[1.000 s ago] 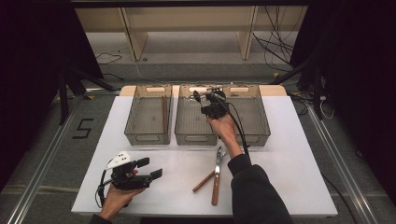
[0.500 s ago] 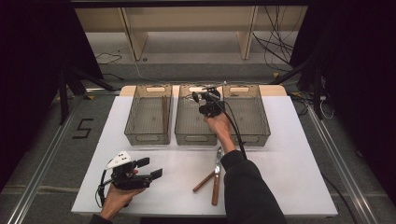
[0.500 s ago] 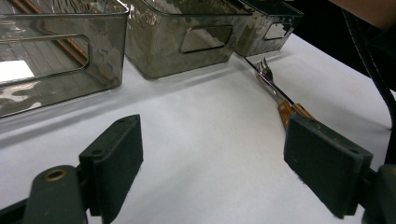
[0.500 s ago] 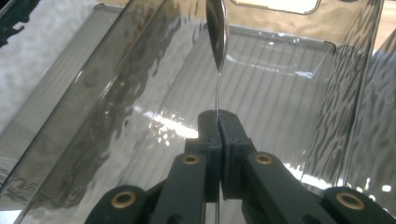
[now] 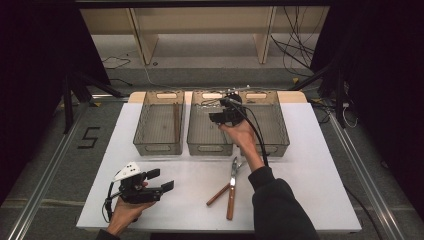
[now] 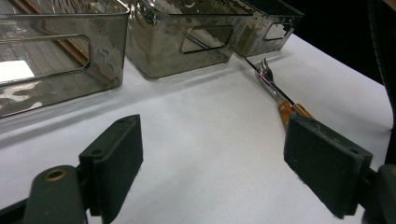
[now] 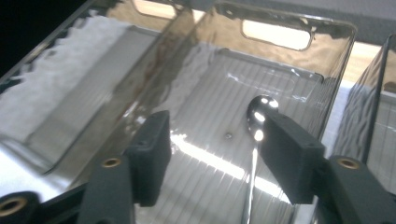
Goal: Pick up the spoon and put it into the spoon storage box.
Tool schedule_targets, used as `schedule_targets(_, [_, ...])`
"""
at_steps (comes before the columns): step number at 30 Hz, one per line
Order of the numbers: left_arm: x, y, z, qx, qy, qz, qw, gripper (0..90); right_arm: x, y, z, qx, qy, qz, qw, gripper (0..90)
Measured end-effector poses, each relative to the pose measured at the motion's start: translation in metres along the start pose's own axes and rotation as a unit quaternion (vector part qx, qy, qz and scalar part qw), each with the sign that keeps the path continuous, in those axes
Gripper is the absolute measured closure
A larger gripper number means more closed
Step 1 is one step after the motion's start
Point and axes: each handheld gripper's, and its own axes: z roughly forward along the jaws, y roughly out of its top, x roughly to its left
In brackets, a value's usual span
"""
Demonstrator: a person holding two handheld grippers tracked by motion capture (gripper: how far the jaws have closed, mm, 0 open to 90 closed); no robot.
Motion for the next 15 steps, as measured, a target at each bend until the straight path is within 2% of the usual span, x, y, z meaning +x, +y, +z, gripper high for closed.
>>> schedule_targets(6, [0.0,0.0,0.0,-0.001,0.003,0.002,1.0,19.5,0.011,-0.023,-0.036,-0.011,0.012,-0.043,0.999,34.3])
schedule_targets(10, [0.001,0.0,-0.001,-0.003,0.004,0.001,1.0,19.2,0.017,-0.044,-0.058,-0.02,0.031,-0.055,0.9978,33.3])
schedule_targets(15, [0.001,0.0,-0.001,-0.002,0.006,0.002,1.0,19.0,0.027,-0.075,-0.081,-0.025,0.039,-0.08,0.9958,32.6])
